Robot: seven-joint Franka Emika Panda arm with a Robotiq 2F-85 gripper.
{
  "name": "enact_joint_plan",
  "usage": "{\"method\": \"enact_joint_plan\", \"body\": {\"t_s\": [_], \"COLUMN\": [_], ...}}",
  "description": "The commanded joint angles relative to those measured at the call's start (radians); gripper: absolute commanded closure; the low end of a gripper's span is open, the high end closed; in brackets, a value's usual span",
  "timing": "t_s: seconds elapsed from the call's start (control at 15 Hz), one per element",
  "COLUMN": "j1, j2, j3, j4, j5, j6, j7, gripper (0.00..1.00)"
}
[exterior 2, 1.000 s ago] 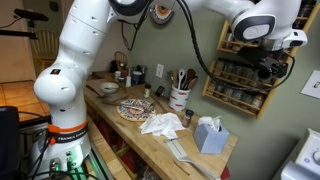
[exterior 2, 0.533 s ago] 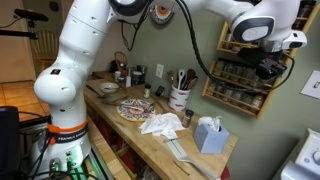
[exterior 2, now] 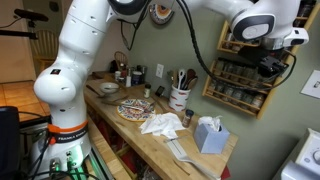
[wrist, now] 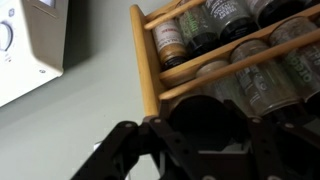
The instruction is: Pick up the clear spice bottle with a black lid from the table and put it on the right side of the top shelf of the bottom spice rack
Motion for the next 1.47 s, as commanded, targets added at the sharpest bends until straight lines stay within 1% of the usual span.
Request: {"method": "enact_joint_plan", "body": {"t_s": [0.0, 0.53, 0.67, 0.93, 1.0, 1.13, 1.4], "j1": [0.003, 0.004, 0.004, 0.008, -0.033, -0.043, -0.066], "j2": [-0.021, -0.003, -0.002, 0.005, 0.008, 0.015, 0.036], "j3": [-0.003, -0.001, -0.001, -0.009, 0.039, 0.053, 0.075], "j4": [-0.015, 0.028, 0.036, 0.056, 0.075, 0.096, 0.166], "j5": [-0.007, -0.010, -0.018, -0.072, -0.107, -0.153, -0.216], "j6": [0.030, 0.043, 0.029, 0.000, -0.015, -0.033, -0.131], "j7": [-0.019, -0.043, -0.057, -0.084, -0.081, -0.087, -0.113], "gripper": [0.69, 0.69, 0.69, 0.69, 0.69, 0.69, 0.69]}}
